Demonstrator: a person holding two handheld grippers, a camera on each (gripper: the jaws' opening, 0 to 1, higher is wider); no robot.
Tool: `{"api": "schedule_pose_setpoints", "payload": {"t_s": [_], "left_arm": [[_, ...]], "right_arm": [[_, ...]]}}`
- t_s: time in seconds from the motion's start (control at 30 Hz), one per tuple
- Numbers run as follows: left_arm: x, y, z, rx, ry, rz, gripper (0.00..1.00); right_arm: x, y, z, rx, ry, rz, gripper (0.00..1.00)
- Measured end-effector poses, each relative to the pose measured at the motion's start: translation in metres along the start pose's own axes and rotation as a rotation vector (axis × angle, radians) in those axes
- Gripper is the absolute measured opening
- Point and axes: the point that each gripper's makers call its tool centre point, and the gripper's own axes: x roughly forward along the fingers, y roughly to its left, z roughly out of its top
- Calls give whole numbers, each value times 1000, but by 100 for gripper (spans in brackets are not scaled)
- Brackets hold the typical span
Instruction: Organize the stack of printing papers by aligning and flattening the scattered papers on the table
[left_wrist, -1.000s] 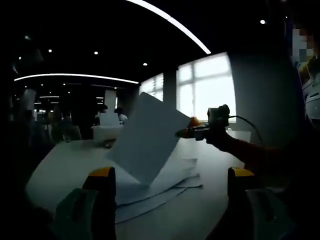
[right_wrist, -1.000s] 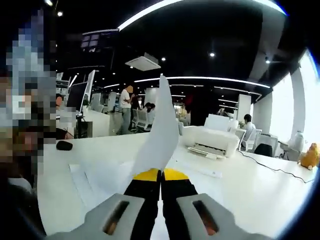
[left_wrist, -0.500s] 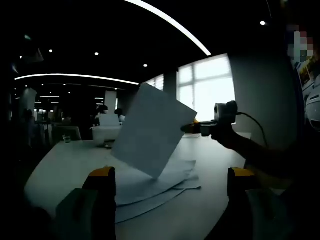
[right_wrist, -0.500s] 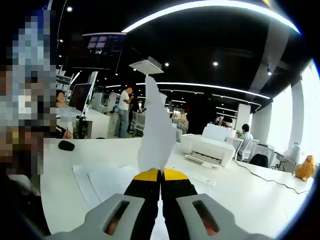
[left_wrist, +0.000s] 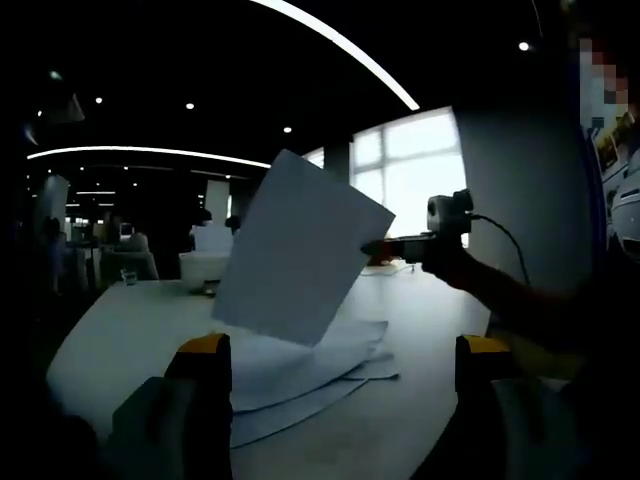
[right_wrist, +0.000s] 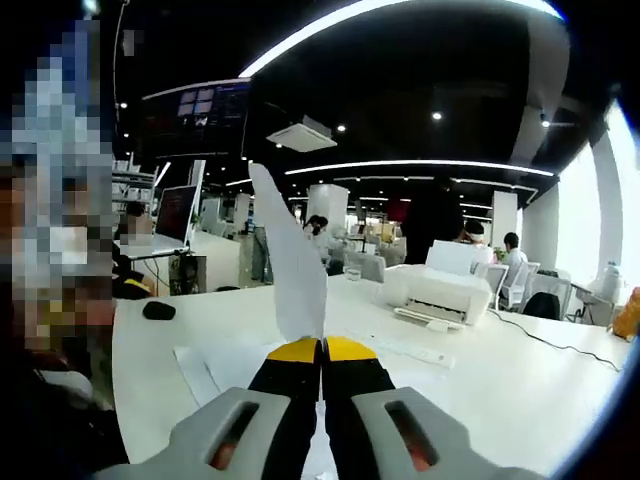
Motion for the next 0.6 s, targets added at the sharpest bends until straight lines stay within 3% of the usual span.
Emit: {"api": "schedule_pose_setpoints", "payload": {"t_s": [0.6], "left_arm": [[4,11,1,-2,-12,15,95]], "right_arm": [[-9,17,21,-7,16,69,0]]}}
